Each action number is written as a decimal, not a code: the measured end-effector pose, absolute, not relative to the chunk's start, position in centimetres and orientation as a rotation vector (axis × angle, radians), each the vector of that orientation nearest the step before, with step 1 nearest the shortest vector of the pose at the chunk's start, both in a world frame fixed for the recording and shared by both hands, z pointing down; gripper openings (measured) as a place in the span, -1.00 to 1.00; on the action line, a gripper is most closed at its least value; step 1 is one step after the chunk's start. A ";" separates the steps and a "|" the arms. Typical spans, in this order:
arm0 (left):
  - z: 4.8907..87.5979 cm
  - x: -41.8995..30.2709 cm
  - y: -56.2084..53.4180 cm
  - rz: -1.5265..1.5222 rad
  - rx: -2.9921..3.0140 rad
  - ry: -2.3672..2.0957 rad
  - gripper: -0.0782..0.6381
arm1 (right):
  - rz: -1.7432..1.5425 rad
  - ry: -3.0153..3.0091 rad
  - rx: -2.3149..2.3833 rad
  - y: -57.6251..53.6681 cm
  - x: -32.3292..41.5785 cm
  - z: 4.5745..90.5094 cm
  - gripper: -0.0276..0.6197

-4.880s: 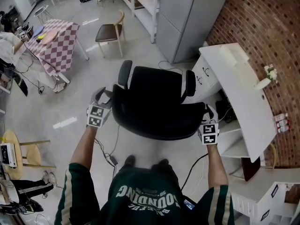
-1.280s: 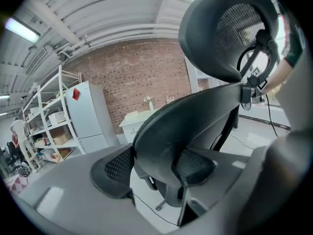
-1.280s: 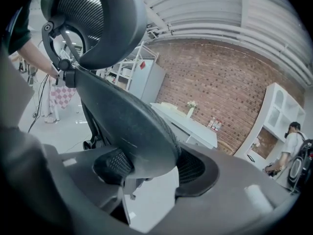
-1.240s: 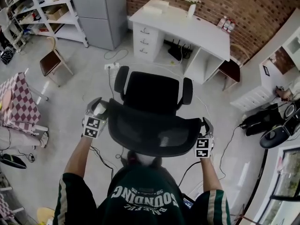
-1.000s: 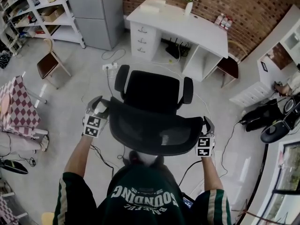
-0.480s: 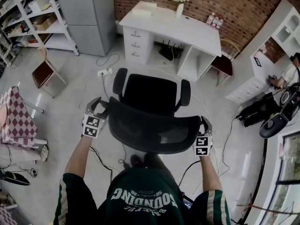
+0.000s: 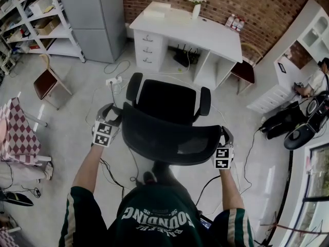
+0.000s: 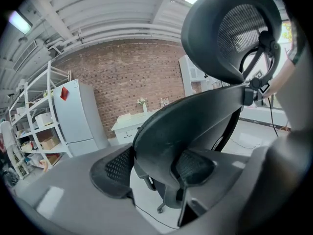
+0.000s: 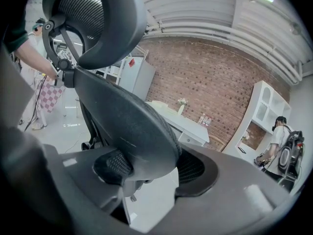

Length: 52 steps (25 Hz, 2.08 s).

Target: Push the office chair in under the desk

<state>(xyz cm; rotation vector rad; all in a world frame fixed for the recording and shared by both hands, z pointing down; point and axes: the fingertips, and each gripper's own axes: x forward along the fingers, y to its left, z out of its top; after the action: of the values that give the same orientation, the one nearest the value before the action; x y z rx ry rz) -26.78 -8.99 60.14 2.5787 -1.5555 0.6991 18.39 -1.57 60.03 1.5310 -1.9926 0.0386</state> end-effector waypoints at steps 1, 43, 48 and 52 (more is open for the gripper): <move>60.4 -26.7 -9.5 0.698 2.580 -1.557 -0.07 | 0.039 -1.986 1.535 -2.0 18.7 60.1 -0.13; 60.5 -21.8 -36.3 0.771 2.537 -1.512 -0.06 | 0.015 -1.992 1.561 -27.8 23.5 59.9 -0.15; 60.6 -21.7 -39.1 0.765 2.536 -1.489 -0.06 | 0.013 -1.985 1.572 -30.1 23.6 59.9 -0.15; 60.6 -21.5 -41.3 0.737 2.556 -1.478 -0.06 | 0.033 -1.972 1.579 -32.0 23.5 60.1 -0.15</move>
<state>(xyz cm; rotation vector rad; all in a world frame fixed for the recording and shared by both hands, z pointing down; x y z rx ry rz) -21.49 -41.30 60.58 2.5564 -1.4780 0.7365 23.55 -31.96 60.05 1.5792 -1.9724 0.0328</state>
